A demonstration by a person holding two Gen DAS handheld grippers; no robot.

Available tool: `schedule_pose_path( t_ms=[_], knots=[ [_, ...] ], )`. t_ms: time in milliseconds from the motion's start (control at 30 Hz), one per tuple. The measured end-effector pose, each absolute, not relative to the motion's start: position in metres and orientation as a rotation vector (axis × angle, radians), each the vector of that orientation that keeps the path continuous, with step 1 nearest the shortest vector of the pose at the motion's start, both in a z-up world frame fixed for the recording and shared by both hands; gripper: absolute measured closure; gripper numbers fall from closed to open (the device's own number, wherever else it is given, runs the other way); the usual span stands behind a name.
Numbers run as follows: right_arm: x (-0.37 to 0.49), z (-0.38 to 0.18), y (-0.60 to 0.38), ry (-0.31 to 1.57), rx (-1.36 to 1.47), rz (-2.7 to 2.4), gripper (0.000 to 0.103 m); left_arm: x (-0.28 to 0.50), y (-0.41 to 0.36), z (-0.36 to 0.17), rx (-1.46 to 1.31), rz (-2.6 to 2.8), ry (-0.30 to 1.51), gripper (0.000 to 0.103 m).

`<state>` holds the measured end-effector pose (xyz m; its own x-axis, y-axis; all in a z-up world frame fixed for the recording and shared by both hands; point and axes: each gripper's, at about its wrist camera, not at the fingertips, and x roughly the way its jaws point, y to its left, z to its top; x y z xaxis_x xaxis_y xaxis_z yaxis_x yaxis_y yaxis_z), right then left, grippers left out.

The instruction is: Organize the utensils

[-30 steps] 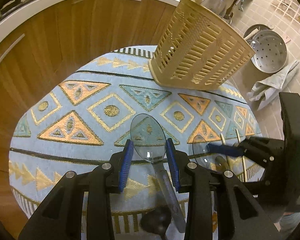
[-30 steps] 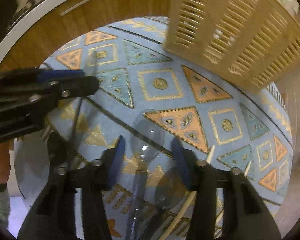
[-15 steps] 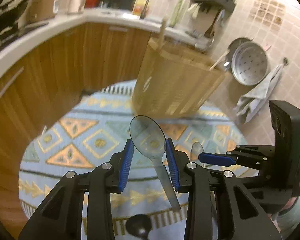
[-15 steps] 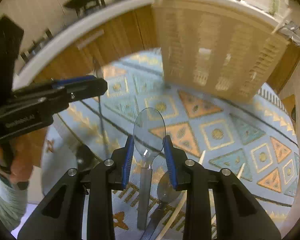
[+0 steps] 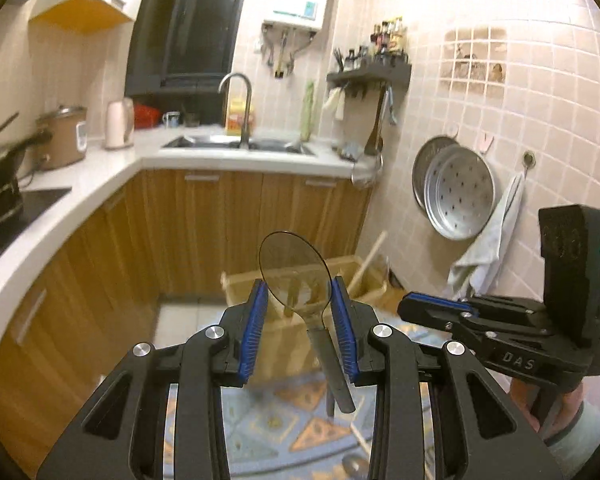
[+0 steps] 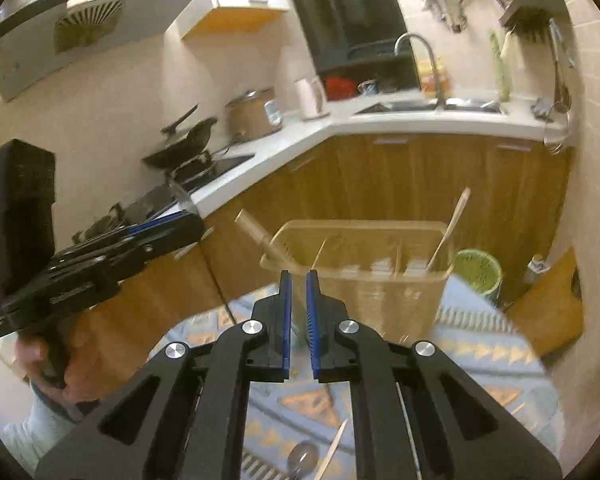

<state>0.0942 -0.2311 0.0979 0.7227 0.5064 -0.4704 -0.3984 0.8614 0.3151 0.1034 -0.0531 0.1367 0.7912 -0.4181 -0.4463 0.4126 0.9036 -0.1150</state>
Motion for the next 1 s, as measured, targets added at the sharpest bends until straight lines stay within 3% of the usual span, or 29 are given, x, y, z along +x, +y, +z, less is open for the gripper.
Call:
schedule_pose_path(
  t_ms=[133,200,267,500,633,1000],
  knots=[
    [0.108,0.080,-0.239,0.671,0.198,0.523,0.096,0.108,-0.057,0.141,-0.007,-0.451,0.480,0.072],
    [0.114,0.059,-0.242,0.733,0.194,0.511,0.080,0.106,-0.049,0.136,-0.001,-0.438,0.482,0.072],
    [0.116,0.040,-0.243,0.777,0.192,0.498,0.039,0.104,-0.040,0.132,-0.006,-0.421,0.489,0.072],
    [0.124,-0.018,-0.167,0.948,-0.113,0.610,0.040,0.106,0.004,0.124,-0.069,-0.363,0.516,0.072],
    [0.132,-0.038,-0.108,0.963,-0.325,0.614,0.049,0.107,0.020,0.122,-0.090,-0.345,0.516,0.072],
    [0.180,-0.064,-0.073,1.092,-0.306,0.567,0.056,0.114,0.055,0.105,-0.124,-0.325,0.529,0.072]
  ],
)
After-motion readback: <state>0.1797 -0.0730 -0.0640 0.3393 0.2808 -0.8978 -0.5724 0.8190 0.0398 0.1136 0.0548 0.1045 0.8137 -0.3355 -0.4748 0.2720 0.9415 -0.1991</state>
